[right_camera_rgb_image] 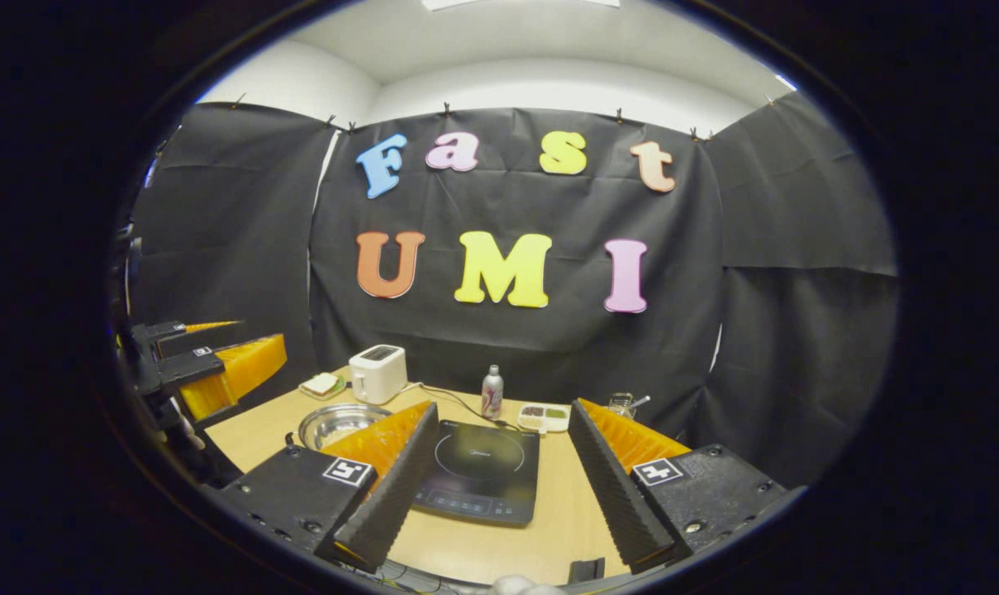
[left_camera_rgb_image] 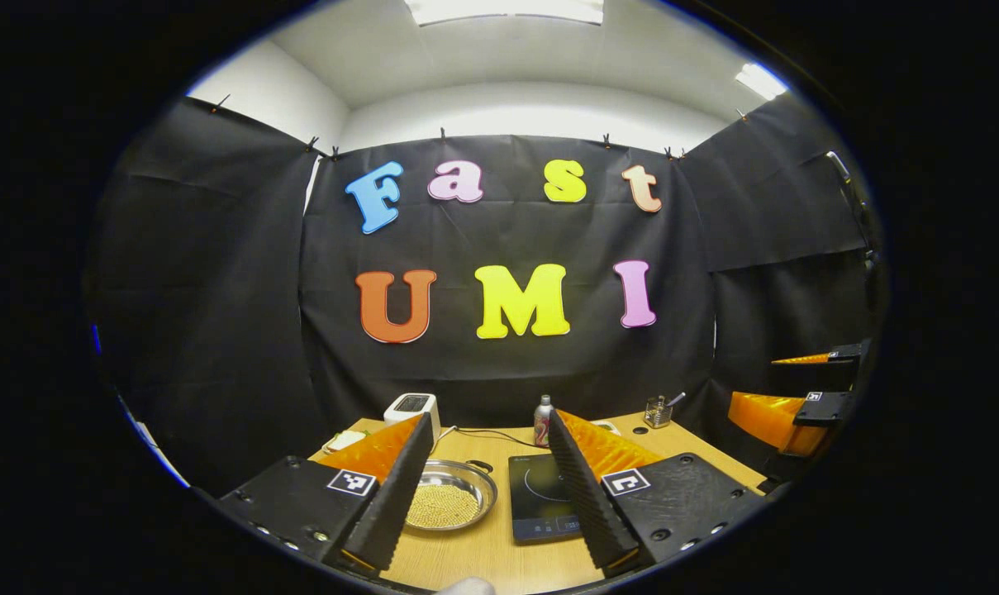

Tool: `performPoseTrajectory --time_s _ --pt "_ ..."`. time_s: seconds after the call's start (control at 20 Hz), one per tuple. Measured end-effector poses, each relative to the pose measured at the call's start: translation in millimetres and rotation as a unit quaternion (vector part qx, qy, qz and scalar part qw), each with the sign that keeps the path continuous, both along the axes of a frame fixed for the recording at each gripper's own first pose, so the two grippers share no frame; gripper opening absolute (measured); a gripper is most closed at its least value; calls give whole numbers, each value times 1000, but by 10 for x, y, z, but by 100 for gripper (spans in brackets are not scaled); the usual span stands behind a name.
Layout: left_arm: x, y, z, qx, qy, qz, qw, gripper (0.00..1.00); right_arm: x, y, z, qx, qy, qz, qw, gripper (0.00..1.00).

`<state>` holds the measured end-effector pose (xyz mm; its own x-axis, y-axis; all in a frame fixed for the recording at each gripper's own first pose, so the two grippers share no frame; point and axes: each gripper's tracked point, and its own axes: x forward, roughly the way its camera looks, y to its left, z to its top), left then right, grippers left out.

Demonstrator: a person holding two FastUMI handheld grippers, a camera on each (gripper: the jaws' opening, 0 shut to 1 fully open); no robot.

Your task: First push the handle of the pot to place it horizontally, then grasp the pot with both hands and set it on the induction cooktop.

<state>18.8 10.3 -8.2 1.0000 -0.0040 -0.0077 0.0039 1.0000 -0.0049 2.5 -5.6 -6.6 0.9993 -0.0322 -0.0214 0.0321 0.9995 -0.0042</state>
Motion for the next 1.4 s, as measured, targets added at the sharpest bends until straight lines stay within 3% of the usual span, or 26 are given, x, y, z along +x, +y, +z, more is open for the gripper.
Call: performPoseTrajectory --time_s 0.05,0.1,0.15,0.2,0.25,0.4,0.5,0.65,1.0,1.4 --pt "14 -12 -4 -3 2 -8 1000 80 7 2 9 0 0 -2 1000 97" --pt "22 -45 -32 -8 4 -20 1000 63 12 10 10 0 0 -3 1000 99" --pt "35 -101 -57 -12 9 -39 999 69 15 25 7 0 1 -4 1000 97" --pt "64 -158 -87 -16 12 -56 998 65 31 42 -4 0 2 -5 1000 97" --pt "64 -126 -102 -17 17 -59 998 69 36 62 -12 -1 4 -4 1000 98" --pt "129 9 -274 -17 38 -56 998 11 41 124 -53 -6 11 -2 1000 99" --pt "143 -6 -435 -28 59 -67 996 2 53 117 -68 -11 14 -4 1000 98" --pt "162 119 -748 -46 111 -72 990 0 77 130 -99 -10 20 -8 1000 98" --pt "298 563 -1667 -23 228 -55 972 0 192 169 -340 -11 50 -8 999 98" --pt "350 912 -2831 -17 362 -55 930 0 350 169 -636 3 91 -17 996 97"
